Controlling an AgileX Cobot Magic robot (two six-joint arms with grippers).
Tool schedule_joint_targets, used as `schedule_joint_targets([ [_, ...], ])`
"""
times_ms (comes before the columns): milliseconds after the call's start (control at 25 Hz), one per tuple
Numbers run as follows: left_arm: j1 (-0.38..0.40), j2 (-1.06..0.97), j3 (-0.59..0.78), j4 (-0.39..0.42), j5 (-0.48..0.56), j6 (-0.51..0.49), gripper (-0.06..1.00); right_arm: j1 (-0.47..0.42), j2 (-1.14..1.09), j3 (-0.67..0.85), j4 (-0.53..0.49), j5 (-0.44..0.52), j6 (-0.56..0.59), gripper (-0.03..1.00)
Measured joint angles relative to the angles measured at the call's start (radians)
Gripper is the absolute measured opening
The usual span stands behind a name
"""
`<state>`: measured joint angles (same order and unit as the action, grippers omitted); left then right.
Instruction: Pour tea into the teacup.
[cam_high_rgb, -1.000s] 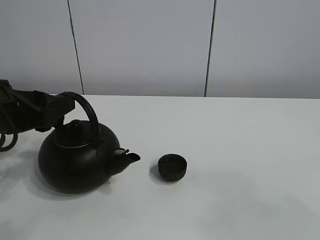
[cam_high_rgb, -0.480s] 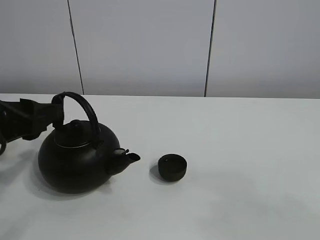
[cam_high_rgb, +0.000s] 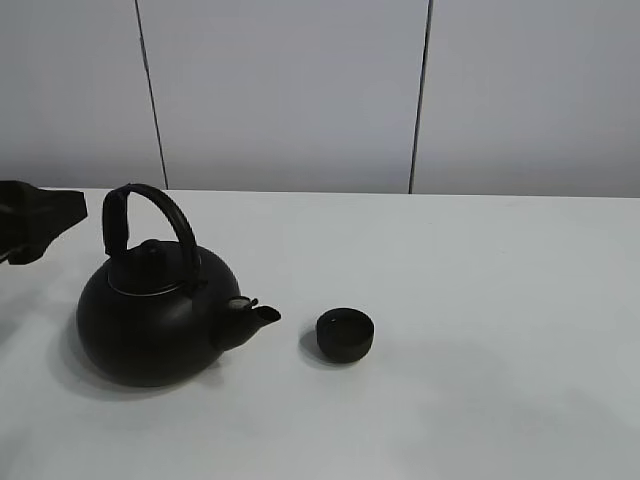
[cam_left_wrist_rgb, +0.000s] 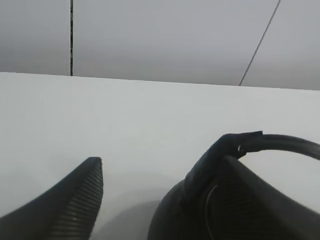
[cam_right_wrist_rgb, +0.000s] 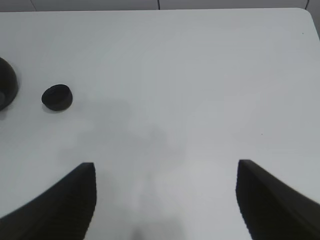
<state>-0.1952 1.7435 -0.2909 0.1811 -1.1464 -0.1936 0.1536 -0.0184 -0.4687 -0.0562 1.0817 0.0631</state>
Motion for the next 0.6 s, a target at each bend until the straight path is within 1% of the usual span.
schedule_joint_targets([
  [120, 0.0, 0.0, 0.0, -0.001, 0.0, -0.072, 0.48, 0.0, 0.0, 0.0, 0.0, 0.0, 0.0, 0.54],
  [360, 0.0, 0.0, 0.0, -0.002, 0.0, -0.165, 0.48, 0.0, 0.0, 0.0, 0.0, 0.0, 0.0, 0.54],
  [480, 0.0, 0.0, 0.001, -0.002, -0.001, -0.179, 0.48, 0.0, 0.0, 0.0, 0.0, 0.0, 0.0, 0.54],
  [600, 0.018, 0.0, 0.002, 0.011, -0.001, -0.183, 0.48, 0.0, 0.0, 0.0, 0.0, 0.0, 0.0, 0.54],
])
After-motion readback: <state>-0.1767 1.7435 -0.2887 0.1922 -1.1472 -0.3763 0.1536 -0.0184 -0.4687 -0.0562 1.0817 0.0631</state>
